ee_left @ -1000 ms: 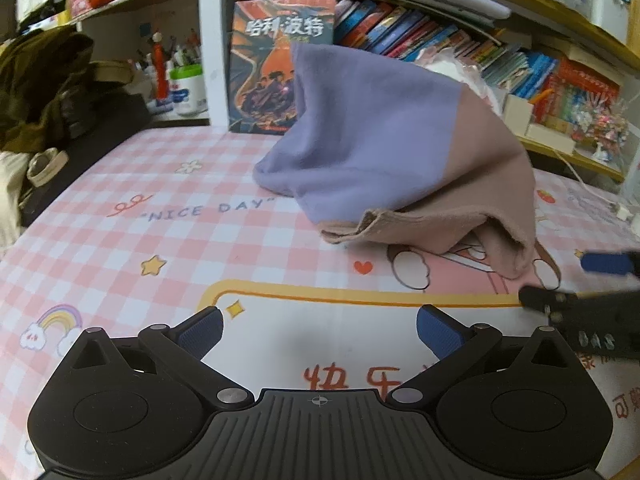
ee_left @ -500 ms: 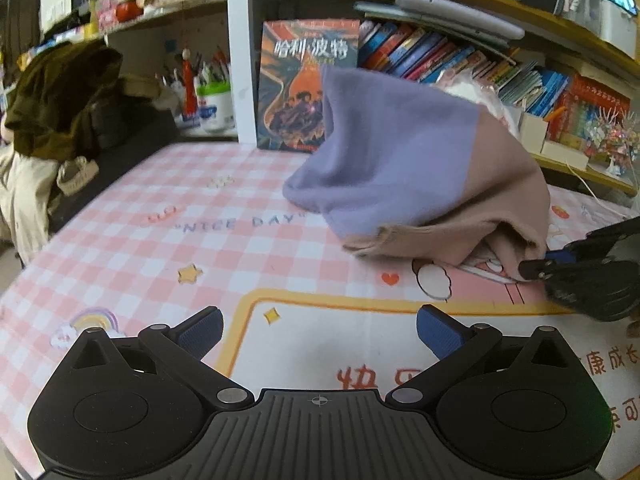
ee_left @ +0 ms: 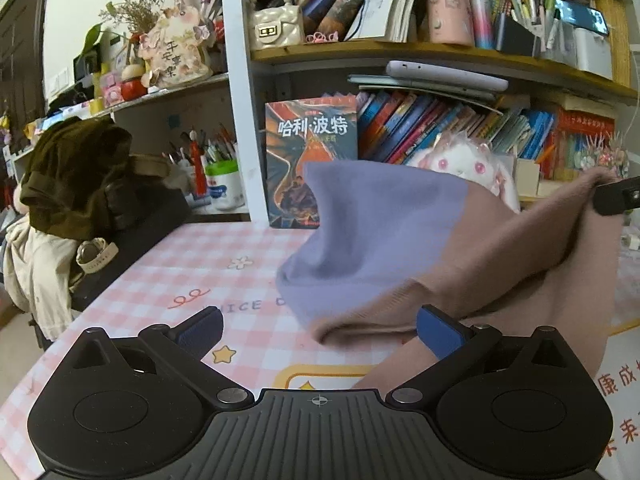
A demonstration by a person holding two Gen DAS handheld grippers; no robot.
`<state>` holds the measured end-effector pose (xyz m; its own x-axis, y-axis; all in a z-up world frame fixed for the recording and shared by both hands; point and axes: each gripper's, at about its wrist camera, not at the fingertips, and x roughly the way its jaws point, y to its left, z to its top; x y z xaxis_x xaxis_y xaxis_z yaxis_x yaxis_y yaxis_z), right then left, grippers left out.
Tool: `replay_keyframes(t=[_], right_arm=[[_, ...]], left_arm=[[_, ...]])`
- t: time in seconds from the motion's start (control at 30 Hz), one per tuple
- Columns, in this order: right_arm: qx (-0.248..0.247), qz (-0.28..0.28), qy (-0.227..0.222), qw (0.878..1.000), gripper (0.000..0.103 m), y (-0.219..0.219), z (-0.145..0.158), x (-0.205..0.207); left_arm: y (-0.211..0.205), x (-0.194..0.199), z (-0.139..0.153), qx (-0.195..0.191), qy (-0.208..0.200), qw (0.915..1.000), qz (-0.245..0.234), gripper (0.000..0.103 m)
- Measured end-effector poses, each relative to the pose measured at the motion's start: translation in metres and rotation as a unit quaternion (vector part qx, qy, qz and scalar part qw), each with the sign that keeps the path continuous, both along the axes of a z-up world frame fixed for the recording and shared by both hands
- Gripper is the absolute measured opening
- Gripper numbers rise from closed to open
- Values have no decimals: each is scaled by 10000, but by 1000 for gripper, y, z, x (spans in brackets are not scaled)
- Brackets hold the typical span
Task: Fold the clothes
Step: 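Grasp the sweater hem with the right gripper while the left gripper approaches it, then grasp the sweater hem with the left gripper and lift it with both grippers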
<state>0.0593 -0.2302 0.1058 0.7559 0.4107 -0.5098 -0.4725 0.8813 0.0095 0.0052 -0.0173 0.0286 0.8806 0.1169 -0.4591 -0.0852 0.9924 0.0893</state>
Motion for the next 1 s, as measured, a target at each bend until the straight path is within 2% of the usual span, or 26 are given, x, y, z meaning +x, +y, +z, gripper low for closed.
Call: replay_keyframes(t=[0.17, 0.37, 0.47, 0.57, 0.6, 0.63, 0.67, 0.73, 0.77, 0.87, 0.93, 1.0], right_arm=[[-162, -390, 77, 9991, 7, -21, -7, -1], [-7, -485, -50, 9988, 7, -28, 1, -15], [67, -526, -302, 9981, 7, -30, 17, -21], [120, -565, -586, 9966, 7, -34, 36, -27], [114, -582, -679, 9959, 7, -35, 41, -29], [103, -618, -750, 9952, 7, -37, 46, -31], [93, -660, -814, 9944, 7, -39, 50, -32], [53, -803, -886, 9928, 7, -45, 54, -33], [17, -876, -908, 9920, 7, -48, 54, -33], [-118, -1007, -863, 9911, 7, -56, 50, -33], [-56, -908, -847, 9922, 7, -59, 50, -38], [22, -793, -846, 9933, 7, -60, 51, -43]], left_arm=[[-15, 2, -7, 268, 101, 9990, -335, 103], [-53, 15, -23, 1019, 239, 9887, -1078, 103], [-58, 30, -33, 1200, 313, 9863, -1092, 101], [-57, 53, -42, 1210, 345, 9880, -898, 93], [-55, 59, -45, 1213, 354, 9886, -816, 82], [-50, 63, -46, 1130, 382, 9899, -770, 64], [-45, 66, -48, 1042, 411, 9911, -724, 53], [-35, 73, -50, 866, 468, 9931, -634, 14], [-26, 73, -48, 705, 439, 9948, -587, 8], [-6, 68, -33, 414, 179, 9981, -427, 7], [10, 57, -5, 288, -269, 9991, -169, 7], [27, 40, 29, 143, -831, 9963, 156, 7]])
